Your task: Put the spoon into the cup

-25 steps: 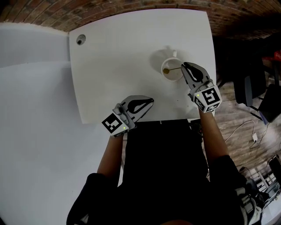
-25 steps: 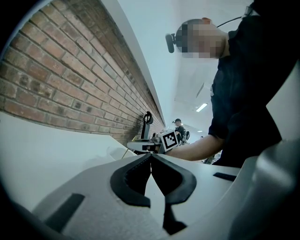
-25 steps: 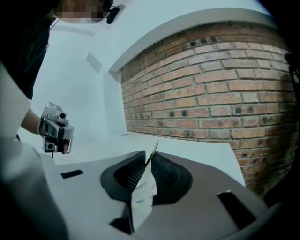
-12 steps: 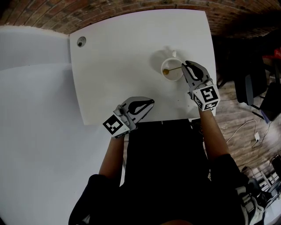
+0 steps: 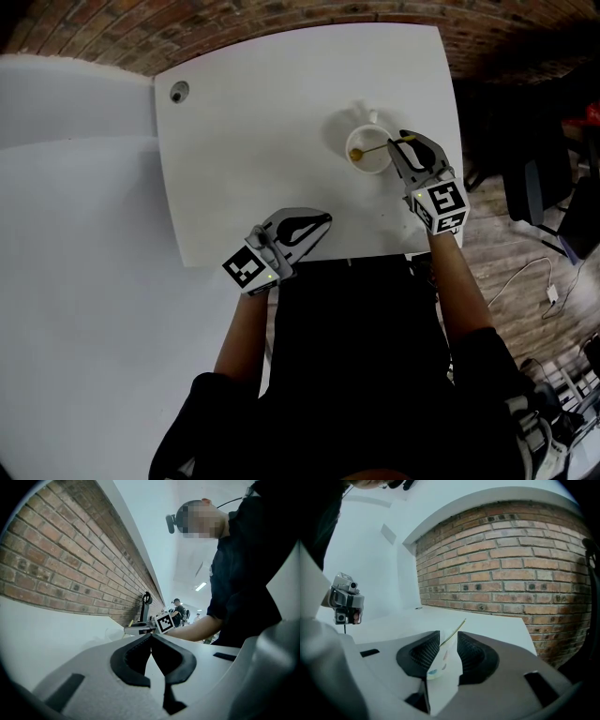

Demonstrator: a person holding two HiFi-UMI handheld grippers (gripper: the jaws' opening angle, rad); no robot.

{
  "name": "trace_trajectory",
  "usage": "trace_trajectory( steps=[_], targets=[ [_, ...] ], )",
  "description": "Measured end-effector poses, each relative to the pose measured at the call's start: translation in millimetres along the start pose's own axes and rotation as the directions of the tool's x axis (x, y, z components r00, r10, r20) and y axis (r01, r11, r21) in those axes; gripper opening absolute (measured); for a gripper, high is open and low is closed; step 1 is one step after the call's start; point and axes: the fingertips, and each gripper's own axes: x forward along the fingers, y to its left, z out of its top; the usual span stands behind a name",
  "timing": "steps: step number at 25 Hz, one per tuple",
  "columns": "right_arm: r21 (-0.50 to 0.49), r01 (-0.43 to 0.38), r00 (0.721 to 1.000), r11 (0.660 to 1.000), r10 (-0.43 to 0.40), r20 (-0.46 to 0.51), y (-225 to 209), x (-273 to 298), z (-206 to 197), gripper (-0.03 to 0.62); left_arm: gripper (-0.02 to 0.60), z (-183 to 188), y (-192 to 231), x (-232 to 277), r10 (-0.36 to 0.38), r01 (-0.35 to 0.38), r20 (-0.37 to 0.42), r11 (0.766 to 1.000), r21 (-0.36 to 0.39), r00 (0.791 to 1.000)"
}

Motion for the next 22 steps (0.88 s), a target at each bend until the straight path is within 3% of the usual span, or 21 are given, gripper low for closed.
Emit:
trace_trajectory(
  steps=[7,13,15,19,22],
  targets=[
    [0.025,-0.014,0.998,1.000,0.013,0.062,-2.9,-14.1,12.3,0.133,0.017,3.5,-3.2,-1.0,0.001,-0.001,0.004,0.999,0.036,1.000],
    [-0.017,0.028,0.982,0.999,-0.024,0.190,-14.9,-52.5,57.6,0.143,0.017,26.3,-7.6,3.1,-0.021,0.016,0.078,0.998,0.063,0.997],
    [-0.038,0.034,0.969,0.999,-0.024,0.247,-13.8,-69.5,81.3,0.103,0.017,37.4,-9.5,3.1,-0.023,0.015,0.099,0.996,0.086,0.995],
    [-0.098,-0.026,0.944,0.995,0.057,0.324,1.9,-95.1,129.1,0.007,0.017,64.0,-14.6,3.5,-0.008,-0.007,0.107,0.990,0.139,0.994],
    [-0.120,-0.101,0.933,0.988,0.136,0.334,12.9,-113.3,152.5,0.006,0.017,88.1,-24.8,5.9,-0.014,-0.011,0.136,0.983,0.182,0.991]
  ],
)
